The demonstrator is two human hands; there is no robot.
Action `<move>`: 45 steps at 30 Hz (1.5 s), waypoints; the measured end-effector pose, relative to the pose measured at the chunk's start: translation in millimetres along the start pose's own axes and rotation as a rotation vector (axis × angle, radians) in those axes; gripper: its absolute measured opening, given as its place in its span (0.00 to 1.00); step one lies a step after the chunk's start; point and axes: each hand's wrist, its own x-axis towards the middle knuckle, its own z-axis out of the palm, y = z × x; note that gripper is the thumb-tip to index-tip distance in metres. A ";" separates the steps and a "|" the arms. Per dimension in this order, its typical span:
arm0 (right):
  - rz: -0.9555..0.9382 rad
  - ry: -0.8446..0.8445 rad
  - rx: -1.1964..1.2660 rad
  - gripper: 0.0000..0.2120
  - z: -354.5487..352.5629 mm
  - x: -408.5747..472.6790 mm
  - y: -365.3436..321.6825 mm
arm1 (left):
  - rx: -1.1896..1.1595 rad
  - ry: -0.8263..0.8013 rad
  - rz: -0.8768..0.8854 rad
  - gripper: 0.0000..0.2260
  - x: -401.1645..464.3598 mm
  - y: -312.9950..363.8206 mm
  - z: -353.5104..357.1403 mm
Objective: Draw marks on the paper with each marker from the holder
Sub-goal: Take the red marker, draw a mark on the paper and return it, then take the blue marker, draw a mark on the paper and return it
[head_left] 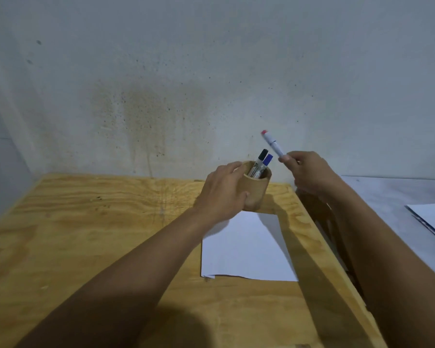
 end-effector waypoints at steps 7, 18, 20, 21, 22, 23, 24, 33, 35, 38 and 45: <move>-0.067 0.061 -0.112 0.17 -17.1 28.0 -15.3 | 0.132 -0.099 0.049 0.28 2.2 -8.8 0.1; 0.329 0.042 0.302 0.12 41.3 35.4 -18.3 | 0.165 -0.143 0.044 0.30 -0.8 -4.4 -8.9; 0.316 0.058 0.344 0.08 43.0 32.3 -18.6 | 0.173 -0.155 0.032 0.30 -1.6 -4.1 -9.0; 0.304 0.067 0.368 0.06 42.6 31.4 -18.9 | 0.171 -0.157 0.029 0.30 -1.7 -4.2 -8.5; 0.286 0.092 0.400 0.05 41.2 31.7 -18.6 | 0.166 -0.156 0.029 0.30 -1.9 -4.2 -7.8; 0.266 0.125 0.439 0.06 39.1 31.5 -19.1 | 0.160 -0.154 0.029 0.30 -1.7 -4.2 -7.2; 0.243 0.162 0.471 0.06 36.4 31.9 -20.1 | 0.156 -0.152 0.026 0.30 -1.7 -3.6 -7.1; -0.130 0.422 0.653 0.07 -12.0 23.1 -52.2 | 0.129 -0.189 -0.015 0.29 -3.3 3.0 -12.7; -0.199 0.382 0.658 0.08 -17.0 13.9 -58.5 | 0.045 -0.225 -0.065 0.29 -1.6 1.8 -14.3; -0.216 0.250 0.546 0.14 -14.5 -1.6 -55.0 | -0.205 -0.201 -0.110 0.30 -0.3 0.5 -17.9; -0.122 -0.282 0.437 0.08 12.7 -36.8 -38.5 | -0.999 0.053 -0.340 0.14 -7.4 0.6 -50.2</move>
